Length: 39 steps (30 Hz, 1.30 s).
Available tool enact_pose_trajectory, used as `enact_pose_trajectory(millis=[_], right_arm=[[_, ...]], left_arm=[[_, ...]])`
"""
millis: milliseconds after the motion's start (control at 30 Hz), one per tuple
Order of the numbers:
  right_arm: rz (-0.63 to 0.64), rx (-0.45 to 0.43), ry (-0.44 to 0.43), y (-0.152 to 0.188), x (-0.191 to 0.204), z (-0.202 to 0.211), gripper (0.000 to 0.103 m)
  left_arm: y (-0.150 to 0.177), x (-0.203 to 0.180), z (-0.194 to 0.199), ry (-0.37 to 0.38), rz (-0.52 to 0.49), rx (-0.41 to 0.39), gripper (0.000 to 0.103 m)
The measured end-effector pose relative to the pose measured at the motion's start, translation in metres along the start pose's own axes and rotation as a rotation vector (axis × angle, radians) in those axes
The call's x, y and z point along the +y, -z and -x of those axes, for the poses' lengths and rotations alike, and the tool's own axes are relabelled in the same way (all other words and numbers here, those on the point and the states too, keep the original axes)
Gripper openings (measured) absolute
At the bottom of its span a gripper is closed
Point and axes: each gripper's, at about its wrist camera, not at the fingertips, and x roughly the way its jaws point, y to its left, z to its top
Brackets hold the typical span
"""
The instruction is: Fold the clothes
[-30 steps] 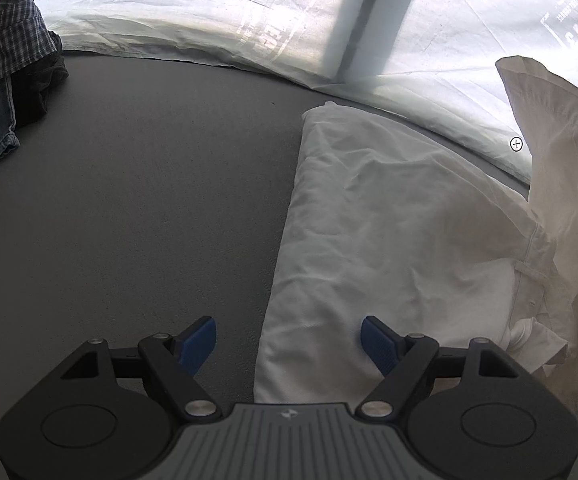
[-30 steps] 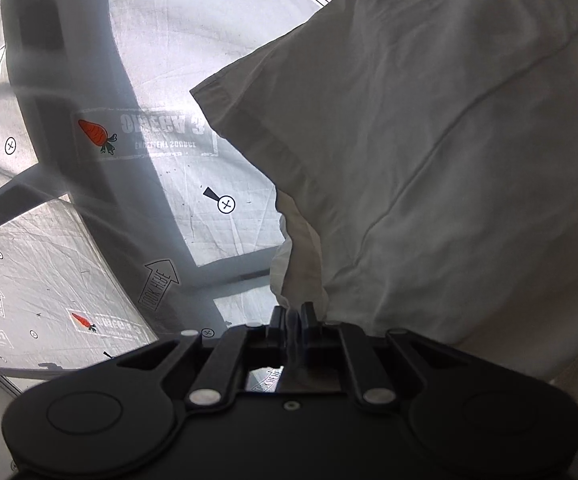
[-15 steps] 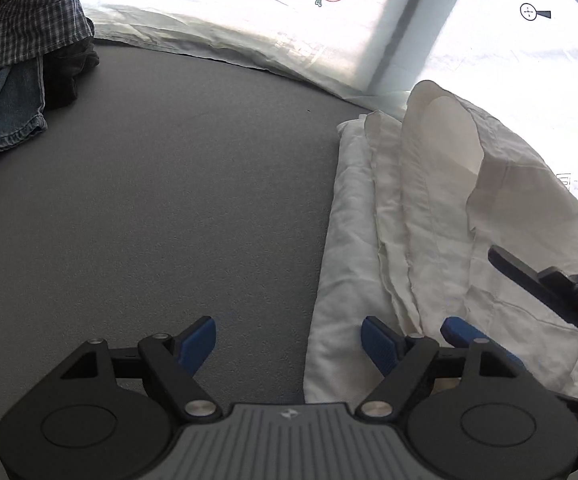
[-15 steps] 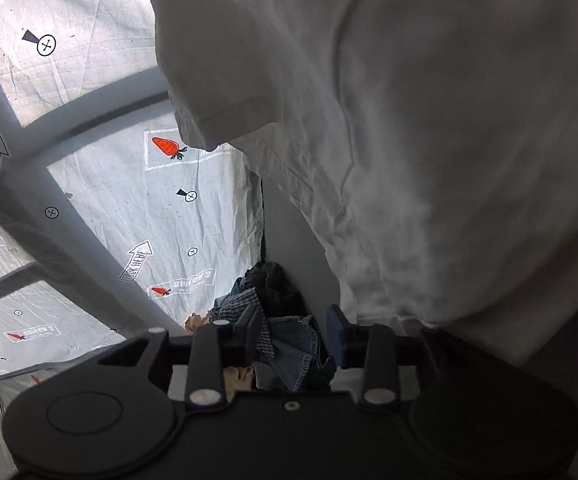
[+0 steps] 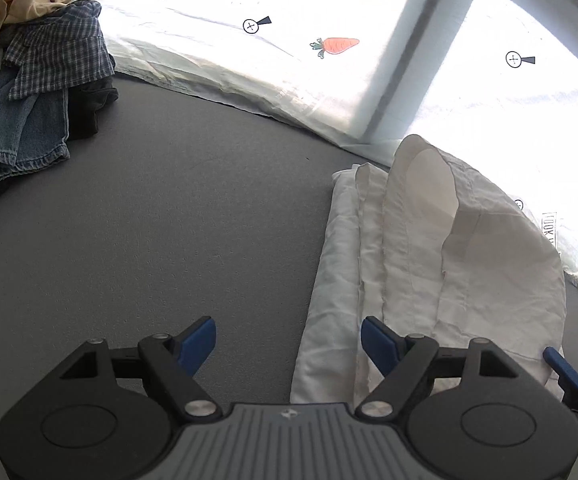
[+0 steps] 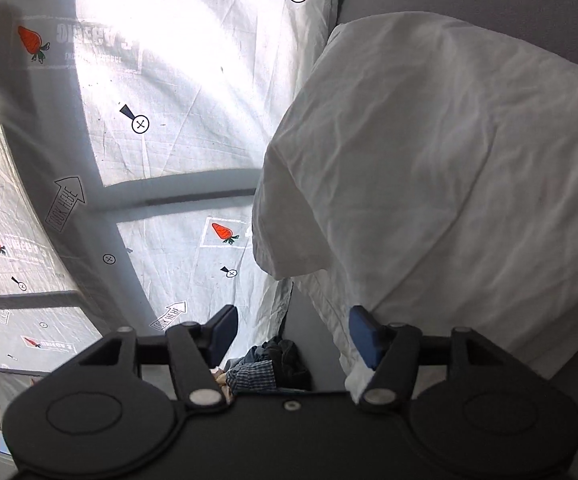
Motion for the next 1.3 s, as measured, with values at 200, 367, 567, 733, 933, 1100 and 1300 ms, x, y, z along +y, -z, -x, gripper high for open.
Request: enact_pose_trajectory(millis=[200, 367, 567, 733, 933, 1100, 1300], right_arm=[[0.664, -0.225, 0.513, -0.004, 0.017, 0.031, 0.092], [0.827, -0.178, 0.732, 0.006, -0.016, 0.030, 0.095], [0.760, -0.168, 0.716, 0.003, -0.021, 0.012, 0.102], [0.765, -0.154, 0.714, 0.005, -0.019, 0.011, 0.102], [0.768, -0.139, 0.712, 0.007, -0.017, 0.010, 0.102], [0.776, -0.134, 0.668, 0.013, -0.011, 0.017, 0.102], [0.832, -0.094, 0.715, 0.020, -0.008, 0.012, 0.102]], left_arm=[[-0.001, -0.040, 0.003, 0.121, -0.149, -0.026, 0.072], [0.006, -0.064, -0.015, 0.210, -0.225, 0.025, 0.055], [0.015, -0.088, -0.037, 0.243, -0.340, 0.061, 0.054], [0.018, -0.094, -0.045, 0.243, -0.369, 0.071, 0.043], [0.012, -0.077, 0.002, 0.294, -0.280, -0.065, 0.002], [0.014, -0.044, 0.049, 0.299, -0.164, -0.159, 0.002], [0.066, -0.010, -0.001, 0.167, -0.075, 0.023, 0.004]])
